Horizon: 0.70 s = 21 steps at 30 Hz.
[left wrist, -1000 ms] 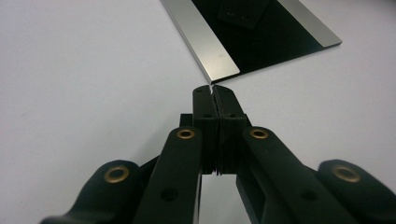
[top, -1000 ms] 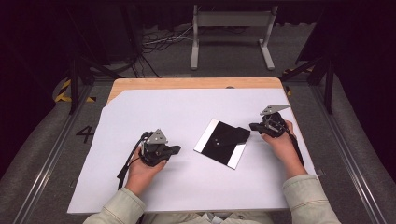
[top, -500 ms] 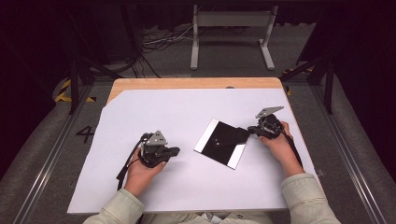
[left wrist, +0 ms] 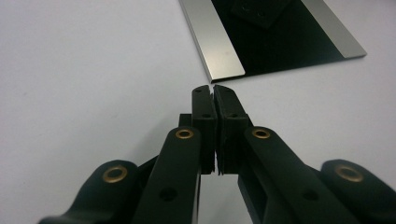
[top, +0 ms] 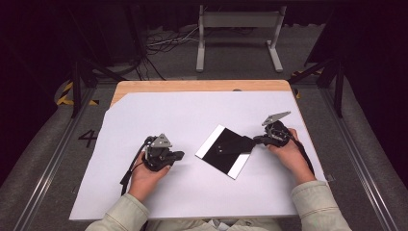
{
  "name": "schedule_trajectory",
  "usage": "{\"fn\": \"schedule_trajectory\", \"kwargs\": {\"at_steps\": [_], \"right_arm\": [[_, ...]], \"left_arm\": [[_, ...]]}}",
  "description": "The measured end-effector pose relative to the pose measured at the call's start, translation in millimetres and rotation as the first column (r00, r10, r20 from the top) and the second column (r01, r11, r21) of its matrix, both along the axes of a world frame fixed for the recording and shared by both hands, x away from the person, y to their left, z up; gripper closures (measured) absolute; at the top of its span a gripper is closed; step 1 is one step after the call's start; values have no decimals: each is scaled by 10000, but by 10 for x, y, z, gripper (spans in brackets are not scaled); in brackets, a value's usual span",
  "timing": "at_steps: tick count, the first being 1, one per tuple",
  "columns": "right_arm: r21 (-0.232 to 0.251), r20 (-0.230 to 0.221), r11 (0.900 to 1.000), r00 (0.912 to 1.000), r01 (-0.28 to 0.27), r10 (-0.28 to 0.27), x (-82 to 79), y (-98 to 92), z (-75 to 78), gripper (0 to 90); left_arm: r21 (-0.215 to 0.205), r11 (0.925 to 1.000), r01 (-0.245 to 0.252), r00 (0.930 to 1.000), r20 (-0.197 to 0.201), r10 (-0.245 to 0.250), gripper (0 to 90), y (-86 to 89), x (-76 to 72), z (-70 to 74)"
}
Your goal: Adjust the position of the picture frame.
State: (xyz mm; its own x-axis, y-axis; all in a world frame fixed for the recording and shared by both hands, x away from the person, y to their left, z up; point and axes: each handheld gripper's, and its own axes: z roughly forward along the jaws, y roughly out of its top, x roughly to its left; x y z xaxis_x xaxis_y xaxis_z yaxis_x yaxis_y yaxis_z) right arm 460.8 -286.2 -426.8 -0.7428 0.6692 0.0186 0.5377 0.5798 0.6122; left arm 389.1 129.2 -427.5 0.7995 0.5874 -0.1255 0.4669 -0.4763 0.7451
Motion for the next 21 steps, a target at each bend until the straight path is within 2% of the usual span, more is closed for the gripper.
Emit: {"fn": "schedule_trajectory", "kwargs": {"at_steps": [7,11,17,21], "right_arm": [[-204,-395,9977,9972,-650,642,-157,119,23,899],[-280,-463,9950,9944,-962,948,-255,184,23,899],[-193,-658,9909,9891,-1329,1313,-415,251,19,898],[-340,-615,9885,9875,-1473,1450,-501,311,21,898]], "left_arm": [[119,9995,-276,9995,-126,277,893,32,16,6],[182,9987,-475,9988,-120,477,898,54,22,14],[162,9981,-589,9982,-120,591,899,64,26,21],[451,9976,-520,9986,-64,523,899,35,18,18]]}}
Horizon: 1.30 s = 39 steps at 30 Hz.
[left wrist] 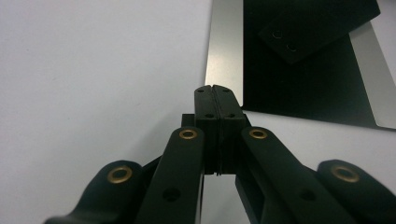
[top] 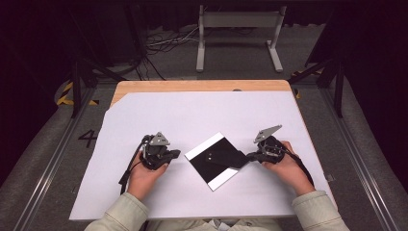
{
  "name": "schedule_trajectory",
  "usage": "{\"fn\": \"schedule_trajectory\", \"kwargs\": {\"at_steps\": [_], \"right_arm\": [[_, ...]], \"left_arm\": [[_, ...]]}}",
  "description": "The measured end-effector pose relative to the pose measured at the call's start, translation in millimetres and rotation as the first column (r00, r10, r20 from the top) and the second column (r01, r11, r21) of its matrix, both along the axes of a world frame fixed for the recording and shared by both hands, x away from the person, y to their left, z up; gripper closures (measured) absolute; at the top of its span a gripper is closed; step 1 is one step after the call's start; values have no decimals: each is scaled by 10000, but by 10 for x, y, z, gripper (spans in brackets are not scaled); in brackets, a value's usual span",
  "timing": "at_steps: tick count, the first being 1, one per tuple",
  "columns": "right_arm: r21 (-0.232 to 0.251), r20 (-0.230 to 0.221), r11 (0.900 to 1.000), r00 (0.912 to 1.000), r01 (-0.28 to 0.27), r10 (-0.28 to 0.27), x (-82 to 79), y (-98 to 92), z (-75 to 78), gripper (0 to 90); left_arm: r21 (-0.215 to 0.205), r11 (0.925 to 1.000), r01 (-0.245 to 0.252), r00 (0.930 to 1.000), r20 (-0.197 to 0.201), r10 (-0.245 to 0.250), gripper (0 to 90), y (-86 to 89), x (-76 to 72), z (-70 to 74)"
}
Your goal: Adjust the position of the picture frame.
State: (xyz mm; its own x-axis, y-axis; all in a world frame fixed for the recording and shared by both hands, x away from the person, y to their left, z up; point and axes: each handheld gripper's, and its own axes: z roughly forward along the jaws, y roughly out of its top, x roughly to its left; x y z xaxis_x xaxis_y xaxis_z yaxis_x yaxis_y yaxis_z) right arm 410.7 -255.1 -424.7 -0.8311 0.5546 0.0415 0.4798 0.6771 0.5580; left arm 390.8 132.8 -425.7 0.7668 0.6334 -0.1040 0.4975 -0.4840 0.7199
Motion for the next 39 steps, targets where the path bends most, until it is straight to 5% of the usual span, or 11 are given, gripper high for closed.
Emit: {"fn": "schedule_trajectory", "kwargs": {"at_steps": [13,24,36,39], "right_arm": [[-240,-413,9911,9907,-1307,1297,-263,284,10,898],[33,-759,9705,9677,-2411,2406,-403,555,-18,898],[526,-998,9339,9287,-3535,3572,-584,876,-60,897],[484,-934,9316,9269,-3603,3634,-604,905,-60,897]], "left_arm": [[-70,9998,-203,9997,-95,202,899,21,11,3],[-70,9994,-329,9994,-77,329,899,37,21,4],[-251,9984,-516,9987,29,517,898,96,34,21],[-296,9982,-518,9987,-45,516,897,106,30,27]]}}
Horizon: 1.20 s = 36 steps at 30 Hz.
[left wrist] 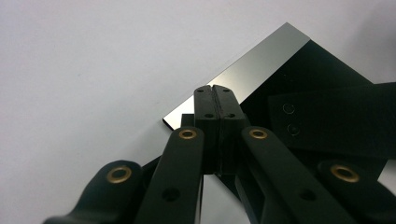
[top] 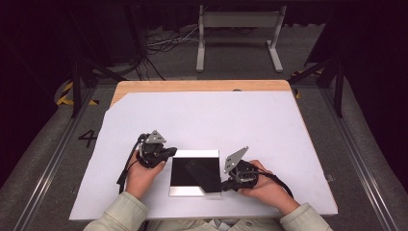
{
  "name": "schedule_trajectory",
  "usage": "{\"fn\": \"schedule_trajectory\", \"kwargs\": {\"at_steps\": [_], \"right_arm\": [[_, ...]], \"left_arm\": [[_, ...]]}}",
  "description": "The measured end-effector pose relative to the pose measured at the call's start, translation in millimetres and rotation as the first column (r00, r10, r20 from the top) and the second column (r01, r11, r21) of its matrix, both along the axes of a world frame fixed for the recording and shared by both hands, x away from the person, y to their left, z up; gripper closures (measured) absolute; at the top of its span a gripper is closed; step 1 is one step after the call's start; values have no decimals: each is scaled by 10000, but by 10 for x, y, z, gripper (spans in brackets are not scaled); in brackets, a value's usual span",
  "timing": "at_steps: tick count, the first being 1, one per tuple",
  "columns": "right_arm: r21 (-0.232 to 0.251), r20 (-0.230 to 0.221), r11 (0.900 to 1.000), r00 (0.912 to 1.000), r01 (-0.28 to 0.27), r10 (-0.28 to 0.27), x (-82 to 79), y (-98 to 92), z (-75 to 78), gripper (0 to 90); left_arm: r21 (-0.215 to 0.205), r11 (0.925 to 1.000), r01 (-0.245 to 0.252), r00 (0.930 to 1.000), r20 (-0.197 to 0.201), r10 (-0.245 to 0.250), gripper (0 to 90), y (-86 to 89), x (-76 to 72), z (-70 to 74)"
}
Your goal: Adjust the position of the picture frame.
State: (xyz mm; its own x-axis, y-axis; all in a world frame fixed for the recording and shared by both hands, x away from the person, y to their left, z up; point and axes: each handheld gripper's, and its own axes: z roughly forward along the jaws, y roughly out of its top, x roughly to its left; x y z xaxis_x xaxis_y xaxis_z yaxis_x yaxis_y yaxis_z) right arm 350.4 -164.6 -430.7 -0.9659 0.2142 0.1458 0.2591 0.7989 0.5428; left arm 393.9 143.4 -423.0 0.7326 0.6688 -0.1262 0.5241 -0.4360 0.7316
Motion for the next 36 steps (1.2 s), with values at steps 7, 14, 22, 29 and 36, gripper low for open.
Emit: {"fn": "schedule_trajectory", "kwargs": {"at_steps": [7,14,22,29,36], "right_arm": [[-131,121,9999,9999,-46,47,3,-41,39,898],[150,332,9997,9993,176,-181,7,-123,163,898],[648,771,9957,9945,656,-705,28,-230,295,897],[934,882,9897,9892,1084,-1167,37,-290,371,848],[1105,823,9831,9844,1459,-1553,47,-322,427,778]], "left_arm": [[-13,10000,-43,10000,31,43,896,24,-4,7],[-62,10000,-69,9999,78,69,893,44,-16,21],[-305,9995,97,9989,457,-83,857,106,-58,89],[-303,9991,285,9977,620,-266,811,122,-108,145],[-401,9986,353,9972,678,-325,785,205,-184,212]]}}
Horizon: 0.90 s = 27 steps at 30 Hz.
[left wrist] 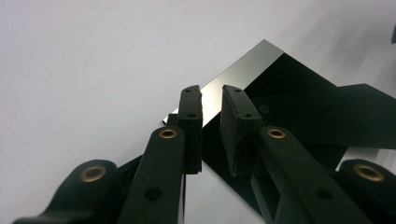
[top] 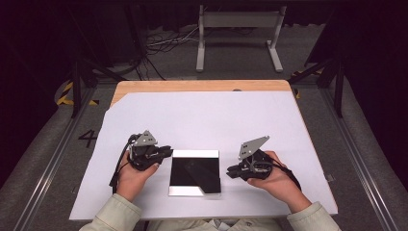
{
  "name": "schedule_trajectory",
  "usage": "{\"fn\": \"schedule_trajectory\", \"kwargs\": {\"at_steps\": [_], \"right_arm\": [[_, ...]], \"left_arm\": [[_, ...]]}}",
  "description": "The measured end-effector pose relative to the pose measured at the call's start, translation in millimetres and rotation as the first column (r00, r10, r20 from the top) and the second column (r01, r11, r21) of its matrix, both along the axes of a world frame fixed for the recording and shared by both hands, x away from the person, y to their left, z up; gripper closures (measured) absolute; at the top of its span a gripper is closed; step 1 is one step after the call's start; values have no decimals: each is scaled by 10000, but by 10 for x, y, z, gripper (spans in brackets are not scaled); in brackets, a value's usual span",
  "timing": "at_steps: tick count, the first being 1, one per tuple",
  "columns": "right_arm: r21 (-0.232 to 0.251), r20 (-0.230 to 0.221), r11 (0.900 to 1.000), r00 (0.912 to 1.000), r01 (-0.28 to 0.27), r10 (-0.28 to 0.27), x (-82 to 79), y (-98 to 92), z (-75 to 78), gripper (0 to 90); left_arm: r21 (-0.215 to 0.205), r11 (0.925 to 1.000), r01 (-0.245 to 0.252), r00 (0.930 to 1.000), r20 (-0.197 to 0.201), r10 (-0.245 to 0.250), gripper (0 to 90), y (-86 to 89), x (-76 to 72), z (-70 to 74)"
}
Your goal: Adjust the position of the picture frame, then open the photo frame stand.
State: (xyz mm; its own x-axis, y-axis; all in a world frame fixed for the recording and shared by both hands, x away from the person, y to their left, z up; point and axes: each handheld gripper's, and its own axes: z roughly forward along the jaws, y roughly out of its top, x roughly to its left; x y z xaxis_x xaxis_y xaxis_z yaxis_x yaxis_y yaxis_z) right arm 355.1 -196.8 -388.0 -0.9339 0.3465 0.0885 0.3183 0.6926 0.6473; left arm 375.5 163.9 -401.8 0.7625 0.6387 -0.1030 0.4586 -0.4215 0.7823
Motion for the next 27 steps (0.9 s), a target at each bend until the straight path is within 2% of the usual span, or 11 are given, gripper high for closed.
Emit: {"fn": "schedule_trajectory", "kwargs": {"at_steps": [6,12,15,20,21,27], "right_arm": [[-39,276,9998,9994,216,-215,-18,-14,57,740],[-109,178,9999,9998,99,-97,-41,1,66,743],[-235,47,9997,10000,-7,8,-50,12,61,759],[-599,-299,9974,9988,-401,384,-72,50,23,758],[-830,-403,9946,9974,-627,595,-86,81,-1,757],[-1227,-744,9866,9923,-1076,990,-114,156,-73,805]], "left_arm": [[102,9999,-80,10000,26,80,765,100,-34,22],[114,9999,-125,9999,106,124,761,176,-51,31],[268,9995,-146,9998,112,143,756,195,-67,35],[283,9995,-155,9997,168,150,752,233,-94,37],[277,9995,-143,9998,128,139,749,242,-100,36],[239,9994,-231,9997,116,229,747,296,-104,24]]}}
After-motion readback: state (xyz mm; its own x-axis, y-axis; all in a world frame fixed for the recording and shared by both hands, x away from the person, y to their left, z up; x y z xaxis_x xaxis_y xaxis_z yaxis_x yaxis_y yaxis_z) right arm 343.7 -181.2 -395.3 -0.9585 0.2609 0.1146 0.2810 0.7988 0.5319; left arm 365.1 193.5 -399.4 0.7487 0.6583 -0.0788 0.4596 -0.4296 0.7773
